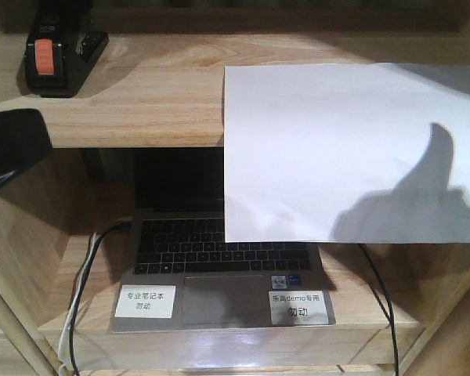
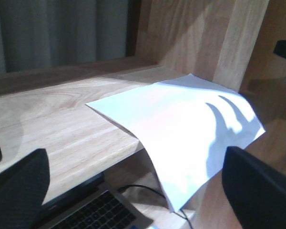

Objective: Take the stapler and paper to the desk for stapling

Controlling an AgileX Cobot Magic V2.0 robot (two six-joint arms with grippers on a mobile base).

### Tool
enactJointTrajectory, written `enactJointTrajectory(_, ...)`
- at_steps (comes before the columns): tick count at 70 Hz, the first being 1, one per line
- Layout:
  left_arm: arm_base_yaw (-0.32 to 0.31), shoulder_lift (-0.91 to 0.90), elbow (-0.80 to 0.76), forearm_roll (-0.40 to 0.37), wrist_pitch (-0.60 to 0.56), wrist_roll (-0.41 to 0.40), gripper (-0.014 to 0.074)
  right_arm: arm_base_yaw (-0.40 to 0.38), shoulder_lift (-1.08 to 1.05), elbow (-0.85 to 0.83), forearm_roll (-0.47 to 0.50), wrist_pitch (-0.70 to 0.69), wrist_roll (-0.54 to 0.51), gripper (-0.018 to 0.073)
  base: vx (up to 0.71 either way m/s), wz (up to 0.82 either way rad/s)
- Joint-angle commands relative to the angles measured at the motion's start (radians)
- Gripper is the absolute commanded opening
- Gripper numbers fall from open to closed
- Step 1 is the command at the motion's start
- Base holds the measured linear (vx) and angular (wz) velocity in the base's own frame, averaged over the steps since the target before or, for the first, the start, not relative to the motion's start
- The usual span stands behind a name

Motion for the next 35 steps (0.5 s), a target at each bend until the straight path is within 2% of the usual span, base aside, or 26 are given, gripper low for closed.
enactJointTrajectory(1,-0.004,0.025,-0.048,0.041,-0.062,-0.032,0.068,-0.004,0.01,-0.03,0.0,-0.071,-0.009,0.0358,0.0,0.0)
enactJointTrajectory(5,-0.004,0.061,-0.087,0.083,-0.032,-0.081,0.068,-0.004,0.01,-0.03,0.0,-0.071,-0.009,0.0356,0.0,0.0)
enactJointTrajectory(15,-0.004,0.197,-0.258,0.264,0.08,-0.25,0.068,-0.004,0.01,-0.03,0.0,-0.071,-0.009,0.0356,0.0,0.0)
enactJointTrajectory(19,-0.004,0.264,-0.337,0.351,0.124,-0.297,0.068,-0.004,0.01,-0.03,0.0,-0.067,-0.009,0.0356,0.0,0.0)
enactJointTrajectory(26,-0.004,0.357,-0.471,0.458,0.196,-0.37,0.068,-0.004,0.01,-0.03,0.0,-0.065,-0.009,0.0356,0.0,0.0)
enactJointTrajectory(35,-0.004,0.471,-0.644,0.537,0.356,-0.456,0.0678,-0.004,0.01,-0.03,0.0,-0.065,-0.009,0.0356,0.0,0.0)
